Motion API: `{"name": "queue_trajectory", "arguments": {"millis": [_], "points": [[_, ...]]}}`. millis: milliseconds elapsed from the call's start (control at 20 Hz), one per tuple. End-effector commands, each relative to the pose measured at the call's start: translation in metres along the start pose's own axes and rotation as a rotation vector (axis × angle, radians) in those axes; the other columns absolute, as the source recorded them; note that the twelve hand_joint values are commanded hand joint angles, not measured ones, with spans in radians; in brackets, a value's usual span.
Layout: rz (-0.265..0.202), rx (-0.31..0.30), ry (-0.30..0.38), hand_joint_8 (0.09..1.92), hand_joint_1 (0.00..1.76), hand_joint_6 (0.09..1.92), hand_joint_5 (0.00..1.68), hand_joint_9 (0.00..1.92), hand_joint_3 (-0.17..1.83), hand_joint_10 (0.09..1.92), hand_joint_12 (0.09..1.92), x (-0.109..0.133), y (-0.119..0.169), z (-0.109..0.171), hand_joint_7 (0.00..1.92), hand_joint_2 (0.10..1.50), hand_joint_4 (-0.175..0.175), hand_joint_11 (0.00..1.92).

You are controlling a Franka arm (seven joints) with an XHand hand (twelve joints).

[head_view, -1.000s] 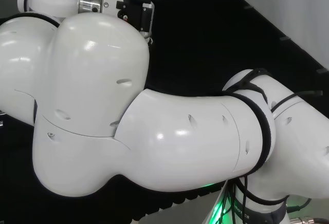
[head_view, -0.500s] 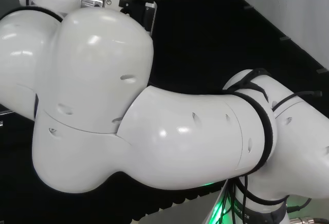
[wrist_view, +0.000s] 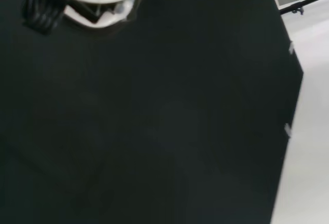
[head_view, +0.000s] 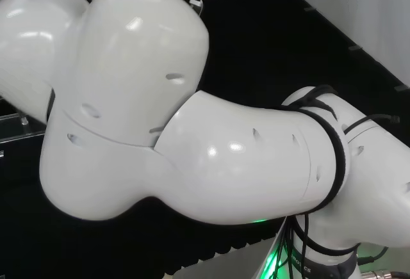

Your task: Pour all the NaCl from the weighing funnel into the round-bottom flask.

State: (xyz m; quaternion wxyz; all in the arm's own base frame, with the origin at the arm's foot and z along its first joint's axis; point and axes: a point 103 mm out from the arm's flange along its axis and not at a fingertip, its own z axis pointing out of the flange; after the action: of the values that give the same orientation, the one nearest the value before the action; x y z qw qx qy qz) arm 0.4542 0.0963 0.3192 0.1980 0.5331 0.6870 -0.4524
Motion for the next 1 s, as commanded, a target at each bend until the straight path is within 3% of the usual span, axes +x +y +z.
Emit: {"name": "queue_trajectory", "arguments": {"millis": [50,300,1000], "points": [[-0.016,-0.020,0.134,0.64,1.13,0.63,1.30,0.88,0.67,0.41,1.16,-0.015,-0.005,-0.004,0.51,0.64,0.175,0.63],[-0.018,-0.021,0.178,0.64,1.13,0.63,1.30,0.88,0.67,0.41,1.16,-0.019,-0.008,-0.007,0.51,0.64,0.175,0.63],[-0.015,-0.034,0.435,0.64,1.13,0.63,1.30,0.88,0.67,0.41,1.16,-0.036,-0.012,0.008,0.51,0.64,0.175,0.62]]}}
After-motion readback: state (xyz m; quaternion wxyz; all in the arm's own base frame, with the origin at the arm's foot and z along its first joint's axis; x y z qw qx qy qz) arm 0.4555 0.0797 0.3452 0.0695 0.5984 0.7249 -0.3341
